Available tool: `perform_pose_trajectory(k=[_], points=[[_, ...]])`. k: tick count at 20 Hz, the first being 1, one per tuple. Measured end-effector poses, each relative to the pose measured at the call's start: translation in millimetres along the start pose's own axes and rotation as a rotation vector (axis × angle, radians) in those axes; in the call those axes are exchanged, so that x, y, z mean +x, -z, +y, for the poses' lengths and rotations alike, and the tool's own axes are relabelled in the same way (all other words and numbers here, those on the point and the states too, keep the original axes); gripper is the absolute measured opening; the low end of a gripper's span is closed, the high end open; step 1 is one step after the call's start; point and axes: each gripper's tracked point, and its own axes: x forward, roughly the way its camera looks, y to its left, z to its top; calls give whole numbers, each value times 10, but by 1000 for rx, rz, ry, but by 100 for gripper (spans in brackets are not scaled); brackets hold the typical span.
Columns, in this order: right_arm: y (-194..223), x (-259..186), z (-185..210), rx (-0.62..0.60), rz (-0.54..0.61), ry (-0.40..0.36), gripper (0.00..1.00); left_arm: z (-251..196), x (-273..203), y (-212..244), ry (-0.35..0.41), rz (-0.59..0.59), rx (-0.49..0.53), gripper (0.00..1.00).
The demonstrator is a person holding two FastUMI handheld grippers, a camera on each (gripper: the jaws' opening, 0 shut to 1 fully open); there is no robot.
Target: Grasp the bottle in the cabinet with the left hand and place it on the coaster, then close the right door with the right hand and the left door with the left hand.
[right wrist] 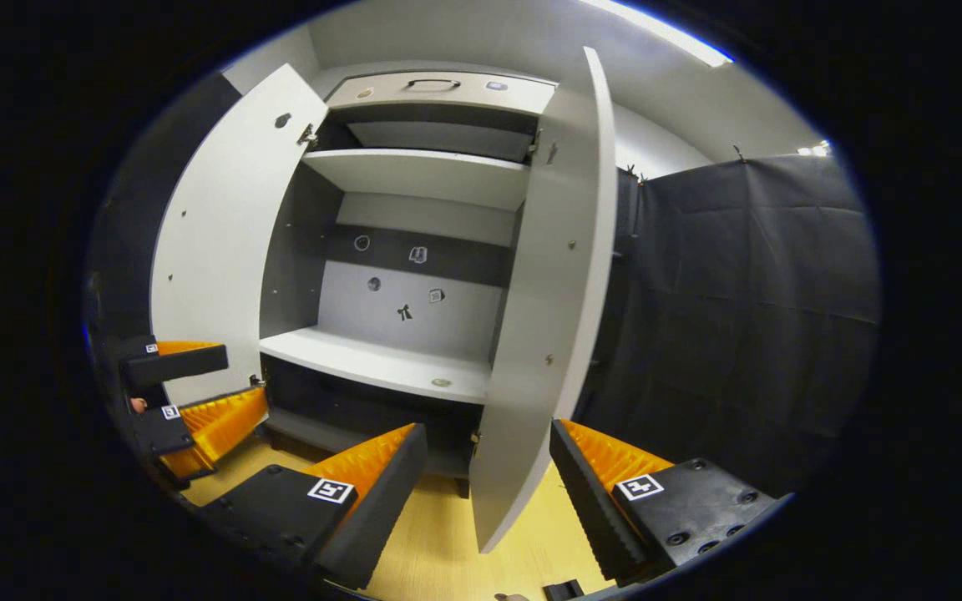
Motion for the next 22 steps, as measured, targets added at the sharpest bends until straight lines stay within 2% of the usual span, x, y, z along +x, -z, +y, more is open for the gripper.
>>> perform_pose_trajectory(k=[2,4,8,17,19,22], points=[[-98,-21,-258,17,-20,48,98,97,-134,-116,-14,23,2,96],[-200,0,-496,56,-41,86,98,307,-327,-178,-73,57,11,96],[-430,178,-905,115,-108,150,98,818,-791,-334,-214,72,-45,95],[-331,530,-867,91,-88,57,96,2000,-1730,-277,-543,150,-26,96],[-330,529,-828,106,-84,47,95,2114,-1842,-282,-580,145,-69,96],[-336,521,-730,108,-83,36,95,2302,-1919,-245,-623,153,-74,96]])
